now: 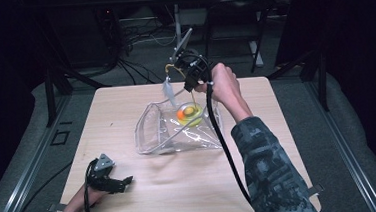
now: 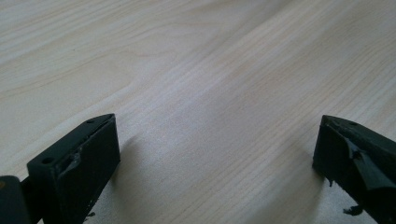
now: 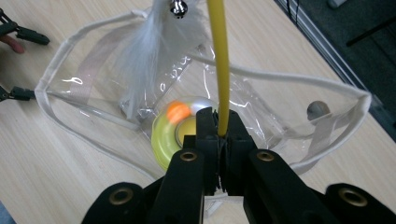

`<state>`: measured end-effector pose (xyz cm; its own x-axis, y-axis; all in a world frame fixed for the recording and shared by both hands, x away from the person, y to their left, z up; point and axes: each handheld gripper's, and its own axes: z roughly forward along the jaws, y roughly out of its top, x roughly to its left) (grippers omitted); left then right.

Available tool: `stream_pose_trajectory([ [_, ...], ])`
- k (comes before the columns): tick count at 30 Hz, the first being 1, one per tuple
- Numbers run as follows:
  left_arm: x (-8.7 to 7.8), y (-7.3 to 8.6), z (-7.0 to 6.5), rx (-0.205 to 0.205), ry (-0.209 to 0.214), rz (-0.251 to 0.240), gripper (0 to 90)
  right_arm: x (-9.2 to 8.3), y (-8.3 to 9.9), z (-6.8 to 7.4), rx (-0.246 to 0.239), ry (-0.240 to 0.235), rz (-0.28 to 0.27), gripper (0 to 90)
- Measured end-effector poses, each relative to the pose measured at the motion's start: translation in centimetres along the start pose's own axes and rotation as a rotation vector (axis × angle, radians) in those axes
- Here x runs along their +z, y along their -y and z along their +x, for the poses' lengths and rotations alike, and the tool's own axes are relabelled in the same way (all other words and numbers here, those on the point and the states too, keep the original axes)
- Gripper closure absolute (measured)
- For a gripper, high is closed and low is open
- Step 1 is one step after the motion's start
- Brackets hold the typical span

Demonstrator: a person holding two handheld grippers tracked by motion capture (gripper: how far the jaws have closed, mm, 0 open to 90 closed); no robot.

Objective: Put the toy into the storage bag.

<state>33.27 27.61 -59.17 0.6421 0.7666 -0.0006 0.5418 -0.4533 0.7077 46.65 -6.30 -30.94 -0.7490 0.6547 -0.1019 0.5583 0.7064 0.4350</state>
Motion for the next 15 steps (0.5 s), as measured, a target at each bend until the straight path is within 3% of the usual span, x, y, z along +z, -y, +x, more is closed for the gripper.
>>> stream_pose_trajectory([
  [15, 0.0, 0.0, 0.0, -0.001, 0.0, -0.001, 0.3, 3.3, 2.3, -0.1, 0.026, -0.013, 0.065, 87.9],
])
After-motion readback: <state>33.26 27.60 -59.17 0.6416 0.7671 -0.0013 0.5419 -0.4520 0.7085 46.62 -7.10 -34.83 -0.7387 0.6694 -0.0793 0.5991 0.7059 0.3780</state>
